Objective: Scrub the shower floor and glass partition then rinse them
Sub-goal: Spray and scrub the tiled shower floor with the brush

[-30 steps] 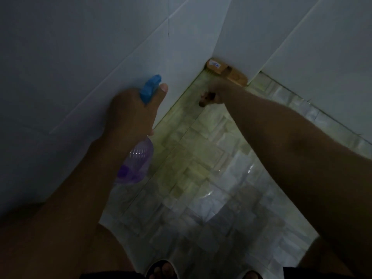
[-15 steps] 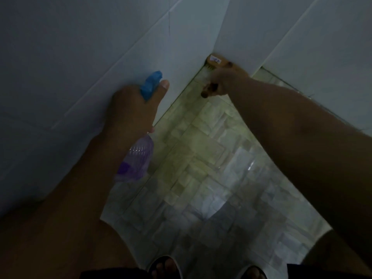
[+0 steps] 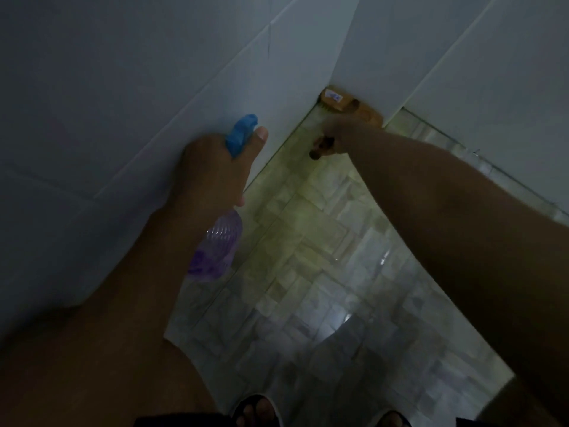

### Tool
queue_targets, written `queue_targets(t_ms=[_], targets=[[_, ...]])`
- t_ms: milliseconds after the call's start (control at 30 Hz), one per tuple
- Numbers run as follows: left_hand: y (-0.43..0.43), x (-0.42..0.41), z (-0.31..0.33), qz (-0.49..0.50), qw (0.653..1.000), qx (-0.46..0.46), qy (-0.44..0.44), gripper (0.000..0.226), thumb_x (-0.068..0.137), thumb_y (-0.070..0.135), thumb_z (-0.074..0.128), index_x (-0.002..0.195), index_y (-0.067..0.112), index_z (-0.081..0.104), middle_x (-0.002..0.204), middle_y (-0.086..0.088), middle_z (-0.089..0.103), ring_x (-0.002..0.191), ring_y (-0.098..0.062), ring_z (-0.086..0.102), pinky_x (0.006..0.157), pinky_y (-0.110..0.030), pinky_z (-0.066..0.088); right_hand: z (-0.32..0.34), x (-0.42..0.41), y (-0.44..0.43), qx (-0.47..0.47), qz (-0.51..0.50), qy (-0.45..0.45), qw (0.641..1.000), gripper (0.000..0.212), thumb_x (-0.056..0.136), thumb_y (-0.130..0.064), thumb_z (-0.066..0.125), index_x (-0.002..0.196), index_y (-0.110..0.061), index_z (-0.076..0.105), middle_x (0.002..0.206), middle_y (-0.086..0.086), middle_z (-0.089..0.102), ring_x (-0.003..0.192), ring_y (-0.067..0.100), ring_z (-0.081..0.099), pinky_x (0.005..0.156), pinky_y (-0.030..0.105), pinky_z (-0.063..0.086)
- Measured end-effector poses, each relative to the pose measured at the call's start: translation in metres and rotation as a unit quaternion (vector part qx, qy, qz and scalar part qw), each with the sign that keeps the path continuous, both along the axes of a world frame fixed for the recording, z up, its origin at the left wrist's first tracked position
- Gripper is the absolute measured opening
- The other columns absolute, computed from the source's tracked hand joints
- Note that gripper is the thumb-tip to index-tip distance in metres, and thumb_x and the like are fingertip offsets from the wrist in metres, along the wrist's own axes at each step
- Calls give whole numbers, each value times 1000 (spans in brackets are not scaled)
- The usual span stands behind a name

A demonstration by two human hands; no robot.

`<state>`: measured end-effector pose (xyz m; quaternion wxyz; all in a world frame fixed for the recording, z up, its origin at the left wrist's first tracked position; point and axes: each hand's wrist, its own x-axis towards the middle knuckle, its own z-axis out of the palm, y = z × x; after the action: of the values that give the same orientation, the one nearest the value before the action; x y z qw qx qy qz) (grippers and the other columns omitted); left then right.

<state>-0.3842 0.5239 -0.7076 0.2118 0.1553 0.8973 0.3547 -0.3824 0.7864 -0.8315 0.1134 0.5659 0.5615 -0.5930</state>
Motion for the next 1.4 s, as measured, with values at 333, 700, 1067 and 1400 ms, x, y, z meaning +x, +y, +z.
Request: queue_targets(t_ms=[333,700,1067,1400], targets=[[4,4,6,1,1000,-23,12,75,89,73,43,85,3,67,80,-16,73,49,-24,69,52,-35,57,-25,100,-86,79,207,-94,971,31,105,-9,35,126,8,49,78,14,56,58,24,56,43,33,47],[-44,39,9,60,997,-2,-48,67,90,62,56,76,-4,64,71,-22,65,34,-15,55,45,-31,51,2,200,-80,95,342,-146,924,43,104,-43,32,128,-11,45,89,16,63,64,27,57,52,31,51],[-89,71,24,91,994,-20,-53,67,86,67,56,82,1,66,71,-16,66,37,-14,56,39,-23,46,0,160,-131,177,442,-42,878,52,108,-44,27,125,-3,55,86,6,55,64,17,53,52,28,42],[-132,82,44,126,990,-26,-63,60,87,66,55,90,8,67,86,-12,71,42,-15,61,54,-30,53,-3,227,-117,190,557,-81,804,56,107,-47,29,120,-1,59,96,11,61,78,24,61,65,35,50]])
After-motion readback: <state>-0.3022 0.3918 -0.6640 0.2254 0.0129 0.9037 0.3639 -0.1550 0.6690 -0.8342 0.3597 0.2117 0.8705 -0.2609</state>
